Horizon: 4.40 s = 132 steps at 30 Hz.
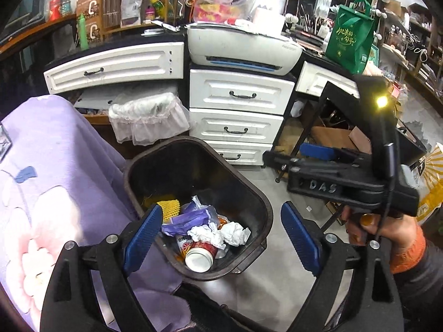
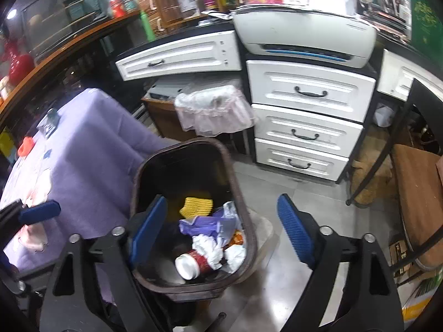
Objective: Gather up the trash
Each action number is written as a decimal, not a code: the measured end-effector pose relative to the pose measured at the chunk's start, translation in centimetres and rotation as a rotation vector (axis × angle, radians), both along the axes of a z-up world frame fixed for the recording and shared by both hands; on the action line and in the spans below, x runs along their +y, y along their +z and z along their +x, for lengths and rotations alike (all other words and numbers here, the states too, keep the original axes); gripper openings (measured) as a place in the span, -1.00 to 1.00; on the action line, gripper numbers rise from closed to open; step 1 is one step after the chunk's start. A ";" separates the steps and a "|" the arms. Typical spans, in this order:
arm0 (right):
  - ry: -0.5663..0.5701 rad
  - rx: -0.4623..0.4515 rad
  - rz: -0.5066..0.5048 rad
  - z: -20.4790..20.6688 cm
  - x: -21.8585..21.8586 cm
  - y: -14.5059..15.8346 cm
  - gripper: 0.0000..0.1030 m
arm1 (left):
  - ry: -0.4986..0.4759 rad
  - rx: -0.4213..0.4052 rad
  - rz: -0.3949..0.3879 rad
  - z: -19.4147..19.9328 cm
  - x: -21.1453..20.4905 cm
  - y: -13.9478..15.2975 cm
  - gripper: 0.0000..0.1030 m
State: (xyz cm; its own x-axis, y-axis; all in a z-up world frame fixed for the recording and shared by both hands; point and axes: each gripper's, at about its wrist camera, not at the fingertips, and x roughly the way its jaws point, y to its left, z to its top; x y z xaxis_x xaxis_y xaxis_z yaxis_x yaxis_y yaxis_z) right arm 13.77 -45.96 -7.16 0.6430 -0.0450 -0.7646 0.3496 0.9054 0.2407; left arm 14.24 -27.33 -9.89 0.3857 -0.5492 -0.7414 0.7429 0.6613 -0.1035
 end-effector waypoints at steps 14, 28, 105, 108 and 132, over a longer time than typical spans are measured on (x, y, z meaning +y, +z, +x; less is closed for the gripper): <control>0.258 -0.077 0.071 2.9 8.1 5.2 0.73 | 0.129 -0.127 -0.014 1.3 9.1 5.2 0.87; 0.485 -0.128 0.146 10.8 17.1 10.6 0.79 | 0.486 -0.192 0.049 6.4 23.7 7.7 0.89; 0.746 -0.057 -0.063 29.1 33.7 11.2 0.00 | 0.809 -0.071 0.046 22.6 35.8 6.4 -0.40; 0.740 -0.090 -0.058 26.6 32.8 12.1 0.00 | 0.784 -0.101 0.033 19.7 34.3 7.1 -0.40; 0.594 -0.228 -0.028 7.8 23.4 13.0 0.00 | 0.637 -0.155 -0.092 4.9 25.4 8.0 -0.39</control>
